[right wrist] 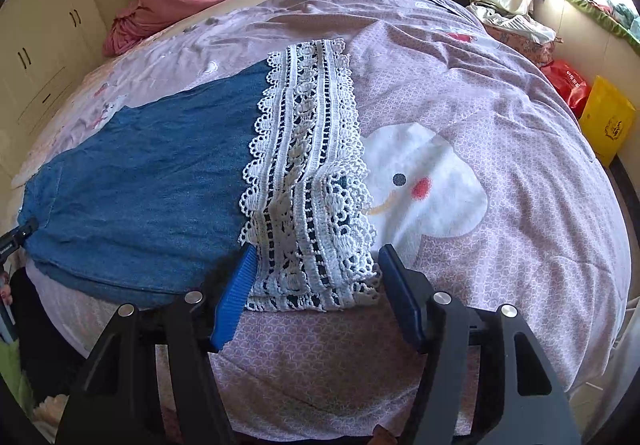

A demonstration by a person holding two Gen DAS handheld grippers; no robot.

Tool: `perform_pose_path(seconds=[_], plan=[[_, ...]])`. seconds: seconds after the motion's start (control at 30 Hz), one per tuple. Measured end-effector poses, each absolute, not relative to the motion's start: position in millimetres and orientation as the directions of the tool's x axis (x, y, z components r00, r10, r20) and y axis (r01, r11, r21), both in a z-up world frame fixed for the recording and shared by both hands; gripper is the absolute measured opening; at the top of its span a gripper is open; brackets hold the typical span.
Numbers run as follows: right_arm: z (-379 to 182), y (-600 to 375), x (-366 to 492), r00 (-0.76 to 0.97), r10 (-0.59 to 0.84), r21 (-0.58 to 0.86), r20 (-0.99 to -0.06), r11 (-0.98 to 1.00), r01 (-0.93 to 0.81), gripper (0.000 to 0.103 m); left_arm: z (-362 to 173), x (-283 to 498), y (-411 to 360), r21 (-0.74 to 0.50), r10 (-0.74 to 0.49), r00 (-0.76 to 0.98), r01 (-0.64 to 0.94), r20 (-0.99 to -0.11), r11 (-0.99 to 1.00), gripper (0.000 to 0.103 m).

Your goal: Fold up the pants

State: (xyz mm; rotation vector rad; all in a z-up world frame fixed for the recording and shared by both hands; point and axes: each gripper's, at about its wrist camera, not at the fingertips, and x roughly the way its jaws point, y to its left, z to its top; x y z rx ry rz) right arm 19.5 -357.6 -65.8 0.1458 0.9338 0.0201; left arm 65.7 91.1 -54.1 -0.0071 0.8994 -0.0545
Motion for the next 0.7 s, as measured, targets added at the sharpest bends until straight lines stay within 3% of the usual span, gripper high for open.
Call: perform_pose_path(seconds=[0.33,0.7], plan=[[-63.3,-363.0,13.0,0.593,0.095,0.162,-0.800,0.985,0.060,0.060,-30.7,50.5,98.0,-0.012,-0.020,0.638,0.017,-0.769,1.000,0.063],[-47.6,-372.3,-3.9,0.616,0.126,0.222,-0.777,0.972,0.082,0.062,20.6,33.0,86.9,0.017,-0.010,0.717,0.031,-0.697,0.999,0.074]])
